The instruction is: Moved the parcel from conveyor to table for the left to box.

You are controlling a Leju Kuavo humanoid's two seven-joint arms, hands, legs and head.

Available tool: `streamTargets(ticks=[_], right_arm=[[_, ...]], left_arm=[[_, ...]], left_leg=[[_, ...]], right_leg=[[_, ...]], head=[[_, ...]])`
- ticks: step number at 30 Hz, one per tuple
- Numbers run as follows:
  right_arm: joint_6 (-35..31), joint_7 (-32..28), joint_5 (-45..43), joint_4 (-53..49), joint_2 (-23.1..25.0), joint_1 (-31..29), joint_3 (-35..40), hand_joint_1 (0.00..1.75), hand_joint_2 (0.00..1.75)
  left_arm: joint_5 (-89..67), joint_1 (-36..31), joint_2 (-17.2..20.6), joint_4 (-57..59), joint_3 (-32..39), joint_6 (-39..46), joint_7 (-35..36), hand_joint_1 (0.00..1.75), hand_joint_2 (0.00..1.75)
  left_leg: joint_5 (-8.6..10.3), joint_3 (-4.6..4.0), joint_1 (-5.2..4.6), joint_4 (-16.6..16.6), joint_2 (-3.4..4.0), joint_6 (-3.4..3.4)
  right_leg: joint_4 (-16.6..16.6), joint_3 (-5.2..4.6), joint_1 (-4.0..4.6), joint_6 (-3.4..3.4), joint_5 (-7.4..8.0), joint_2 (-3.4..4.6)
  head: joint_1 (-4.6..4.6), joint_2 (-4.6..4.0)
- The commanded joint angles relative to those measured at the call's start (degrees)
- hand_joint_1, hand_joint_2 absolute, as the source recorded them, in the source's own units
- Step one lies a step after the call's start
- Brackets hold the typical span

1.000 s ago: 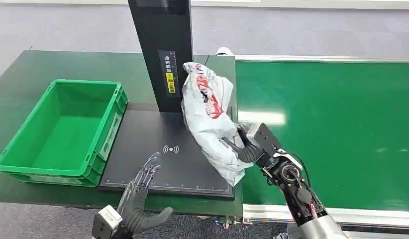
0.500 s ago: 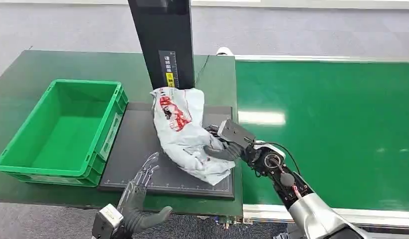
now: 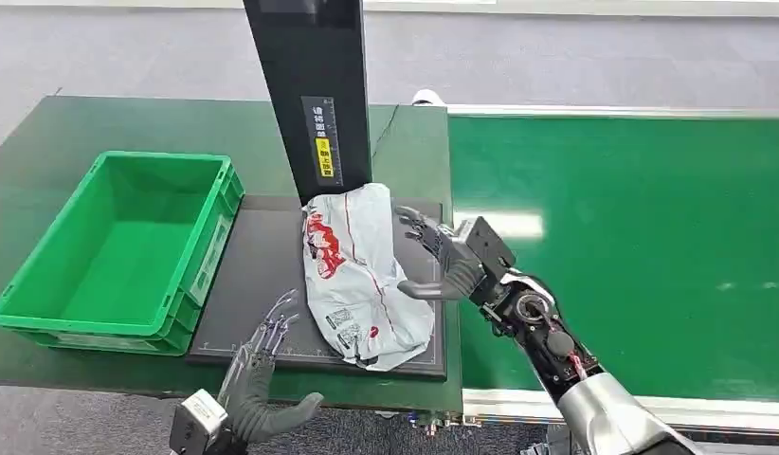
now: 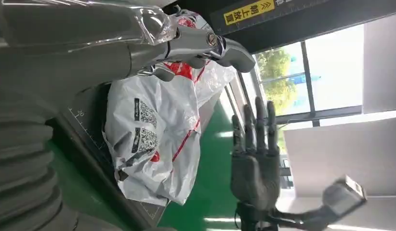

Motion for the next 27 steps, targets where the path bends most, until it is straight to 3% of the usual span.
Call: streamTargets(ticks=[1, 4, 6, 9, 14, 18, 27], right_arm=[[-3.8, -3.3, -8.5, -20.6, -0.7, 11.8, -12.7, 0.00, 1.75], [-5.1, -4.3, -12.9, -33.3, 1.6, 20.6, -18.4, 0.00, 1.75], [-5.5, -4.3, -13.5, -42.3, 4.2, 28.6, -21.9, 0.00, 1.75], [-5.6, -4.2, -12.6, -45.3, 7.4, 33.1, -23.8, 0.00, 1.75], [-5.3, -3.7, -11.0, -44.6, 10.3, 34.5, -25.3, 0.00, 1.75], [-4.3, -1.9, -11.2, -41.6, 12.9, 33.1, -28.1, 0.00, 1.75], [-3.6, -0.1, -12.4, -40.0, 13.4, 31.6, -29.9, 0.00, 1.75]], left_arm=[[0.5, -0.8, 1.4, 1.7, 1.1, 0.8, -0.2, 0.00, 1.75], [-1.3, 0.1, 1.9, -1.0, 2.3, 3.5, -0.6, 0.00, 1.75], [-9.6, 0.9, 1.5, -4.6, 3.3, 10.3, 0.3, 0.00, 1.75], [-17.3, -0.9, 1.1, -5.6, 2.5, 14.3, 2.3, 0.00, 1.75], [-23.9, -8.4, 1.1, -0.8, -1.1, 17.4, 6.0, 0.00, 1.75], [-30.5, -21.7, 0.5, 13.6, -6.5, 16.0, 12.9, 0.00, 1.75], [-36.4, -36.6, -2.8, 37.9, -11.7, 14.7, 15.3, 0.00, 1.75]], left_leg=[[0.03, 0.02, 0.00, -0.1, -0.13, 0.00], [0.07, 0.16, -0.01, -0.3, -0.23, 0.00], [0.00, 0.03, 0.04, -0.1, -0.16, -0.03], [-0.04, 0.01, 0.08, -0.1, -0.33, -0.04], [0.05, -0.11, 0.02, -0.1, -0.46, -0.01], [0.21, -0.14, 0.00, -0.1, -0.66, 0.00], [0.21, 0.06, -0.01, -0.1, -0.32, 0.01]], right_leg=[[-0.1, 0.07, 0.00, -0.02, -0.02, -0.14], [-0.2, 0.22, 0.01, -0.07, -0.02, -0.23], [-0.1, 0.08, 0.05, -0.06, -0.06, -0.16], [-0.1, 0.13, 0.09, -0.08, -0.11, -0.25], [0.0, 0.00, 0.03, -0.07, -0.07, -0.34], [-0.1, 0.02, 0.00, -0.07, 0.01, -0.56], [-0.1, 0.11, 0.00, -0.10, 0.16, -0.31]], head=[[0.00, 0.00], [0.00, 0.00], [0.00, 0.00], [-0.02, 0.00], [0.00, 0.00], [0.00, 0.00], [0.00, 0.00]])
